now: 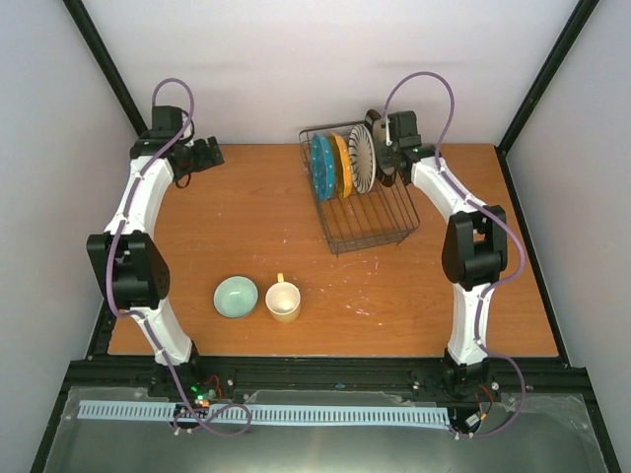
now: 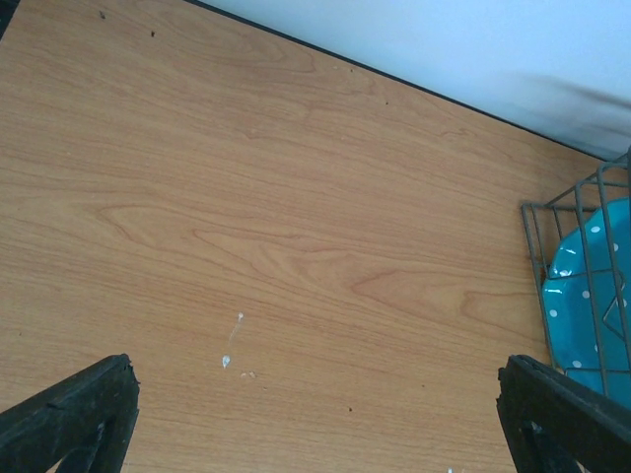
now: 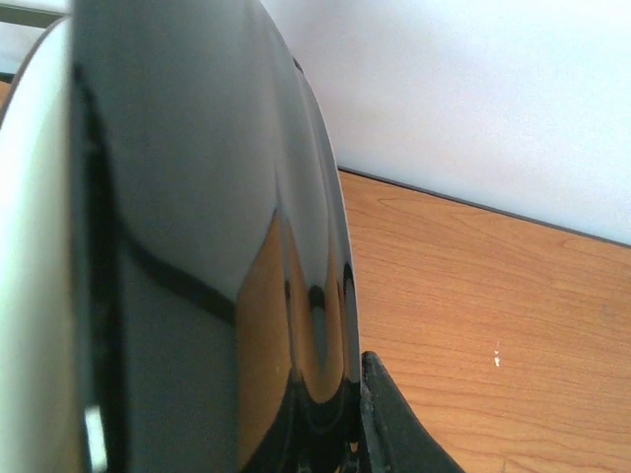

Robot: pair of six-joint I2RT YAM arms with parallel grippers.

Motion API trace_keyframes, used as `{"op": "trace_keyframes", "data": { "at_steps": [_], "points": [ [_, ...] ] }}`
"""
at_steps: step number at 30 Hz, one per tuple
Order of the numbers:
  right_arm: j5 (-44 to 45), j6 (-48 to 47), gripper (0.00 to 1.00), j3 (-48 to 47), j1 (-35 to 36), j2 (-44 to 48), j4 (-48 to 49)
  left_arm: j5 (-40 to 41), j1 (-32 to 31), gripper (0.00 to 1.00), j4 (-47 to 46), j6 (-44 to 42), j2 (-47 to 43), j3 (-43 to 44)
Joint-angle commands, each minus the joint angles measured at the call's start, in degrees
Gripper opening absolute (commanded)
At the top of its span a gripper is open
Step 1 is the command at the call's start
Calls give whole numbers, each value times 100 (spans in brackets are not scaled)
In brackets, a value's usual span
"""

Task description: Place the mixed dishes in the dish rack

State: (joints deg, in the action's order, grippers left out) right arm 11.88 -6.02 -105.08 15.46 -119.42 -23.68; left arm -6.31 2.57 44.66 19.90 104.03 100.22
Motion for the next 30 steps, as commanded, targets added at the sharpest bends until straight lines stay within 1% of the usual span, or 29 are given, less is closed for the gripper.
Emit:
{"op": "trace_keyframes", "data": {
  "at_steps": [1, 6, 11, 12, 13, 15, 16, 20, 24, 30],
  "points": [
    [-363, 196, 3, 210, 59, 78, 233, -121, 24, 100, 61, -81, 97, 240],
    [-342, 251, 3, 643, 256, 243, 139, -155, 24, 100, 53, -84, 111, 199],
    [-318, 366, 3, 719, 354, 260, -69, -186, 24, 100, 35, -108, 87, 143],
    [-315, 392, 6, 697, 371, 263, -115, -187, 24, 100, 27, -109, 69, 109],
    [-268, 418, 13, 686, 384, 269, -132, -189, 24, 100, 13, -118, 47, 78],
    [-210, 470, 43, 628, 400, 265, -216, -193, 26, 100, -13, -120, 2, 4],
    [-171, 490, 50, 587, 404, 276, -251, -200, 26, 100, -40, -118, -29, -39],
    [52, 531, 59, 504, 431, 354, -353, -204, 24, 100, -116, -116, -126, -187],
    [447, 548, 64, 484, 453, 547, -364, -213, 24, 100, -195, -101, -204, -306],
    [1093, 531, 66, 350, 458, 816, -438, -260, 24, 100, -312, -106, -312, -450]
  ]
}}
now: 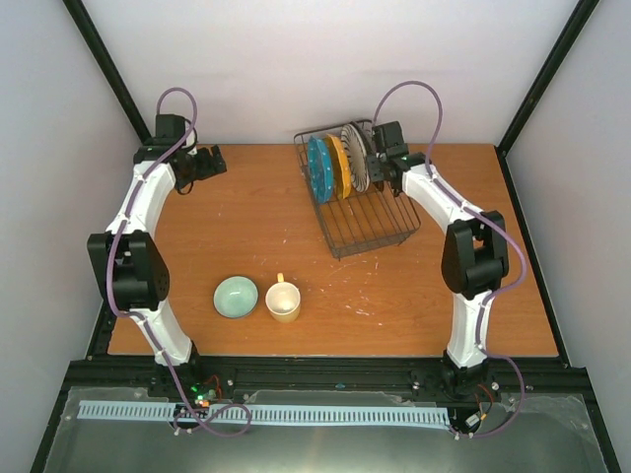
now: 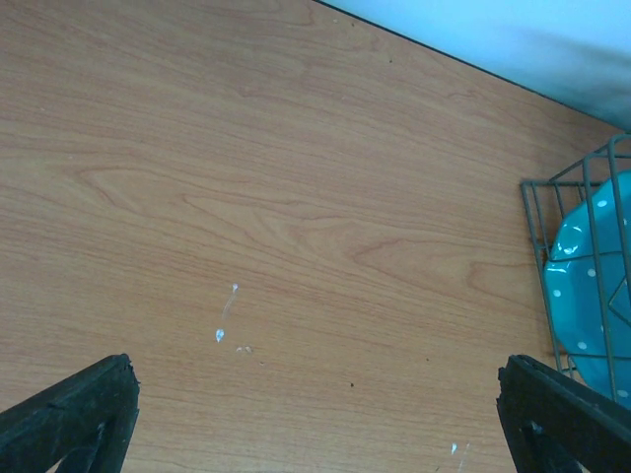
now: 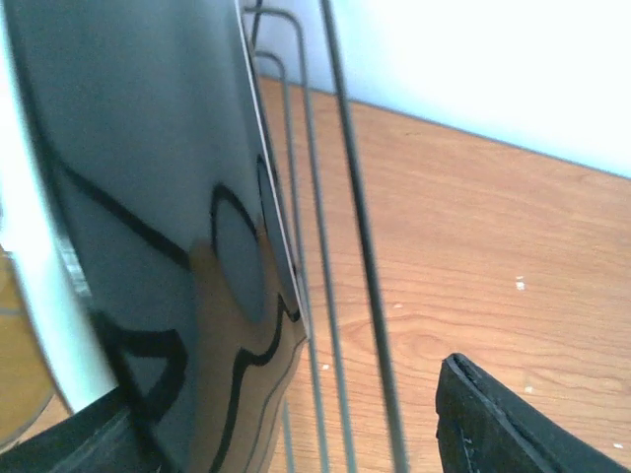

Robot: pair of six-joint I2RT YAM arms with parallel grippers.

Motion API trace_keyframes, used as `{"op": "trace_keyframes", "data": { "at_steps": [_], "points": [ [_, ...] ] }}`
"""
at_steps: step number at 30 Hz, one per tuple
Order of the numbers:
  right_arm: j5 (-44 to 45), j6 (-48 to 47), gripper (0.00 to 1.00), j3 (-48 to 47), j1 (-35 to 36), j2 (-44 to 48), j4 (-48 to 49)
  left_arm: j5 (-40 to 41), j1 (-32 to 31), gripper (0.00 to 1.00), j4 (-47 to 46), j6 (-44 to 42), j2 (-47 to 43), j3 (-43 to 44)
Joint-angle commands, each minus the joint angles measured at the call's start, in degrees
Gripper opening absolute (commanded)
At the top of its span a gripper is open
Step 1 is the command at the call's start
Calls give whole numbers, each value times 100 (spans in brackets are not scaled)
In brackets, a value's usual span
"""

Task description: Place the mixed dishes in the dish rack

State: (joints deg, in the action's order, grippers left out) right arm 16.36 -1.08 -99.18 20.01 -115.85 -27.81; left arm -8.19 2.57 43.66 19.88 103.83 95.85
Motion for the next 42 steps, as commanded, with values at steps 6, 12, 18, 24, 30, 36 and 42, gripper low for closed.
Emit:
{"op": "trace_keyframes", "data": {
  "at_steps": [6, 12, 18, 24, 30, 36, 42],
  "points": [
    [1258, 2, 67, -474, 3, 589, -226, -164, 24, 100, -269, -97, -282, -14],
    [1409, -9, 69, -466, 3, 969, -237, -166, 24, 100, -312, -90, -322, -64],
    [1479, -61, 71, -458, 15, 1500, -324, -169, 24, 100, -394, -83, -388, -189],
    [597, -62, 68, 110, 294, 2245, -484, -280, 24, 100, -533, -26, -488, -405],
    [-191, 99, 22, 918, 973, 2578, -1245, -418, 24, 100, -713, 16, -665, -785],
    [-687, 289, 3, 1530, 1408, 2608, -1895, -542, 24, 100, -874, 29, -945, -1261],
    [-833, 196, 3, 1942, 1467, 2392, -1746, -546, 20, 100, -965, -72, -1195, -1635]
  ]
}}
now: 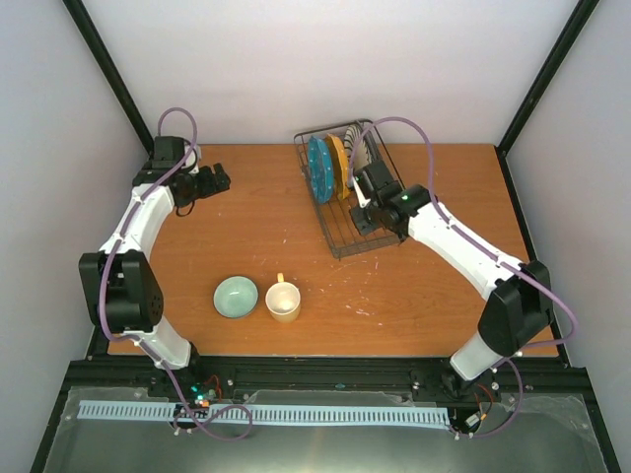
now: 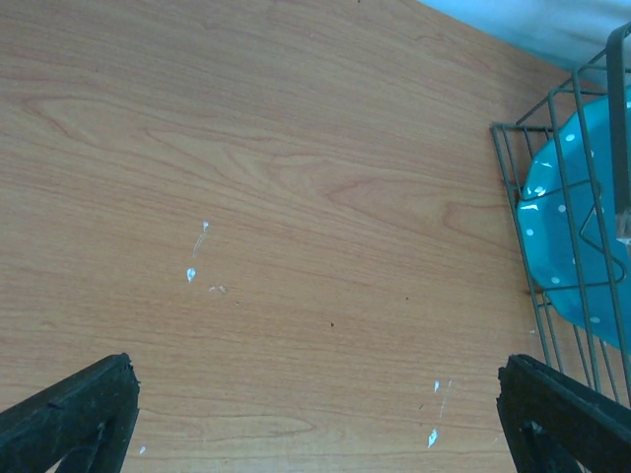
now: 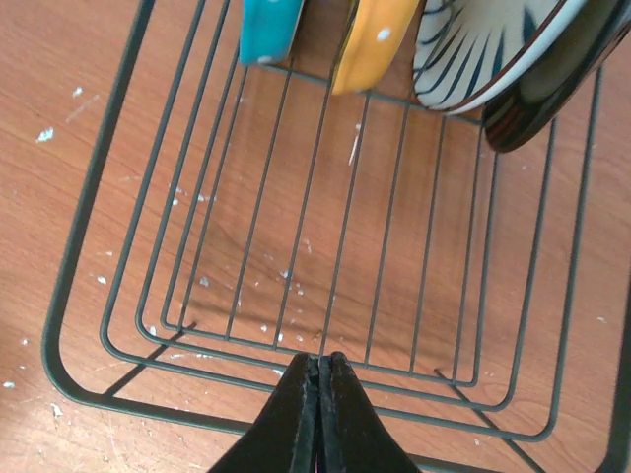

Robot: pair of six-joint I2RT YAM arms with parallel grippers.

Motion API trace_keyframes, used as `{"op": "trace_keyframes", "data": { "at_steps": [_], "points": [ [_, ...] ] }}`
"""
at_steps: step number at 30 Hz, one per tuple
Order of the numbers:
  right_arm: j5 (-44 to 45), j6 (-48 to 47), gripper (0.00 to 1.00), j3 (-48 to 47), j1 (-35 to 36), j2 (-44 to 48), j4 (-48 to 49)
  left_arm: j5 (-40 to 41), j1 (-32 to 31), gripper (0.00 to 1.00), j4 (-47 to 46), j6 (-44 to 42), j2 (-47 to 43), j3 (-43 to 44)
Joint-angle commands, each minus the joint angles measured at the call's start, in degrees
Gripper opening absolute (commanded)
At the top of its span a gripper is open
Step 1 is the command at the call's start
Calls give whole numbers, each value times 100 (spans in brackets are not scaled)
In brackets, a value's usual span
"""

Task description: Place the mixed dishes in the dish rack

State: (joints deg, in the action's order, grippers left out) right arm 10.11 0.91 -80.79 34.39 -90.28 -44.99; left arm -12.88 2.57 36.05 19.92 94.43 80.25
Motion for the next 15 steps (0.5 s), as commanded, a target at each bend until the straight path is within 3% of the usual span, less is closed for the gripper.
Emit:
{"op": "trace_keyframes", "data": {
  "at_steps": [1, 8, 15],
  "points": [
    [-251, -34, 3, 115, 43, -260, -21, -70, 24, 100, -202, -84, -284, -97],
    [-669, -180, 3, 224, 82, -895, 284, -35, 24, 100, -224, -171, -464, -309],
    [-1071, -336, 3, -172, 236, -1387, -127, 125, 27, 100, -169, -261, -602, -461]
  ]
}}
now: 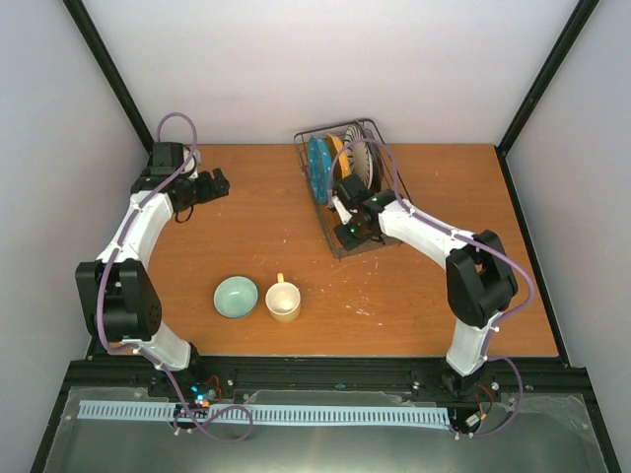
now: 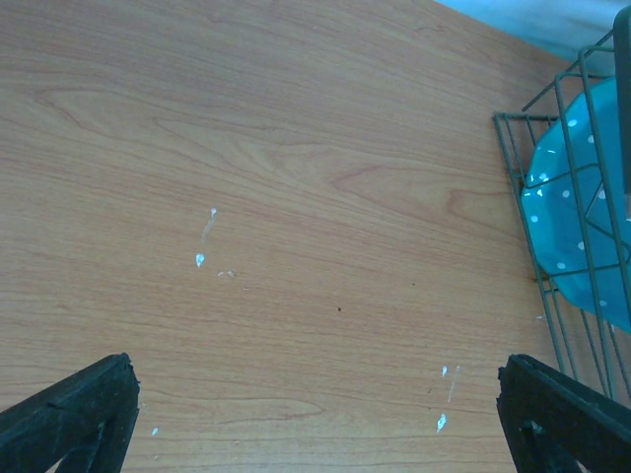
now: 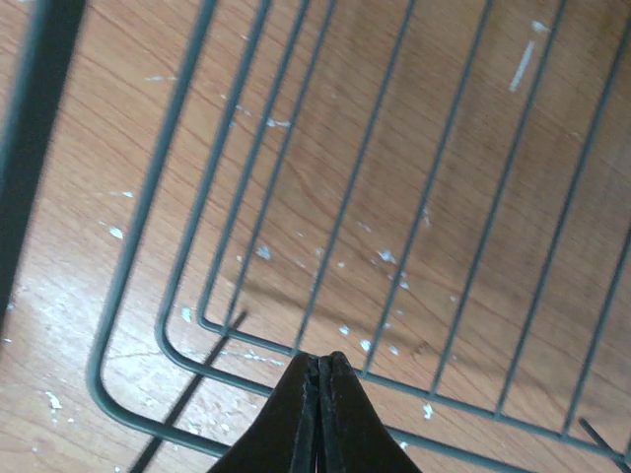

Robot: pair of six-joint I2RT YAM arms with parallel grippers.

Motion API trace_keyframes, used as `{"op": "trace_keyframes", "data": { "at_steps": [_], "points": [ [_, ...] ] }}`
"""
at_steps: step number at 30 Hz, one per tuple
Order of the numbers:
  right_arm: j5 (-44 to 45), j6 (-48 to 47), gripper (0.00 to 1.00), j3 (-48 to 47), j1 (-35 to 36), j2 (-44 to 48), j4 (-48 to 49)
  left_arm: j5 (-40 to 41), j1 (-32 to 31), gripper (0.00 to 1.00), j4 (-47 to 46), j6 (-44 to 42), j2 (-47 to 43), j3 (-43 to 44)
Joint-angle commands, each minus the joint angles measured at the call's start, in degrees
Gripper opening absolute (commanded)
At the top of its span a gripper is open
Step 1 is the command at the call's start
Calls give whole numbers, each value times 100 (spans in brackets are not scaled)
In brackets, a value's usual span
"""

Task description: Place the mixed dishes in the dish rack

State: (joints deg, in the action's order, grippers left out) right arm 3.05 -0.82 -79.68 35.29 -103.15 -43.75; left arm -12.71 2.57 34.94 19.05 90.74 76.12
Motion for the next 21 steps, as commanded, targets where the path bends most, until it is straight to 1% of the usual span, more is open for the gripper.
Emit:
{"op": "trace_keyframes", "data": {
  "at_steps": [1, 9, 14, 21],
  "points": [
    [-450, -186, 3, -311, 167, -122, -314, 121, 25, 100, -72, -173, -257, -78],
    [-921, -293, 3, -815, 480, -354, -872, 69, 24, 100, -233, -141, -443, -473],
    [-1051, -403, 3, -1482, 702, -683, -1301, 49, 25, 100, -259, -147, -574, -663],
    [-1113, -407, 3, -2235, 933, -1106, -1566, 91, 25, 100, -238, -203, -758, -917]
  ]
}}
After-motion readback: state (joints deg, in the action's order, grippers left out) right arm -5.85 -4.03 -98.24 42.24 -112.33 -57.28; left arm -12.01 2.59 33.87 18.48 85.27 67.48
